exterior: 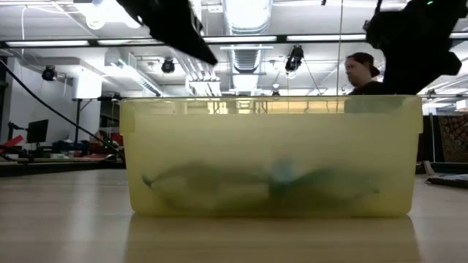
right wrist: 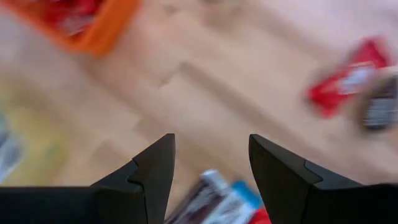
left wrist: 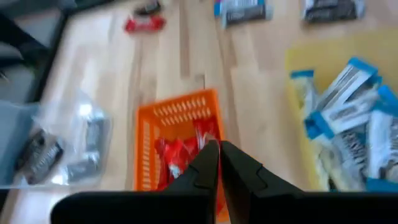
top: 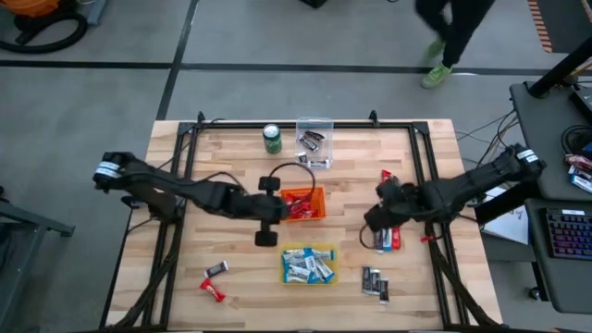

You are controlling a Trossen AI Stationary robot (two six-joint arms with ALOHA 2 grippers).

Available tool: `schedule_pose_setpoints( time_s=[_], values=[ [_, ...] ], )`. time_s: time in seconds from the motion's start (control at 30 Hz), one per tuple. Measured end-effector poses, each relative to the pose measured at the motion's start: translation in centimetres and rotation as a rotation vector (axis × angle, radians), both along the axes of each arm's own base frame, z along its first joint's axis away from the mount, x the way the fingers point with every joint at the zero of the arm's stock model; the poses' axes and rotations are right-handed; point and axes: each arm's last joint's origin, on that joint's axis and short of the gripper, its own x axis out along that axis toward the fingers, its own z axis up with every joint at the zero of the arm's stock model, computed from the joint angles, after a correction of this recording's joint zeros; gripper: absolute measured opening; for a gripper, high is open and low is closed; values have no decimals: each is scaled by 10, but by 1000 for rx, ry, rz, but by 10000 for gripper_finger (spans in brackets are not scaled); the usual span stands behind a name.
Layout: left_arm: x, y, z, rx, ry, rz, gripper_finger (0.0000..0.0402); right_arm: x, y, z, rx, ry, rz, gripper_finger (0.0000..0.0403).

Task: Sort candy
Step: Put the black candy into the transparent bin

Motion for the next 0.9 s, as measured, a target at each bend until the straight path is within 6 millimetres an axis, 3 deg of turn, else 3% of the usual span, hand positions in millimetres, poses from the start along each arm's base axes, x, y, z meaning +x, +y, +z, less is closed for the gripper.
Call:
schedule_pose_setpoints(
  time_s=[0.23, 0.47, 0.67, 0.9],
  values=[
    [-19, -30, 17, 93, -124, 69, 0, 8, -43, -16, -92, 332, -101, 194],
    [-34, -61, 20, 104, -165, 59, 0, 7, -86, -44, -3, 539, -148, 194],
    [-48, -83, 20, 126, -184, 63, 0, 4, -108, -52, 34, 596, -173, 194],
    [-63, -96, 16, 140, -199, 136, 0, 2, -118, -60, 69, 634, -173, 194]
  ],
)
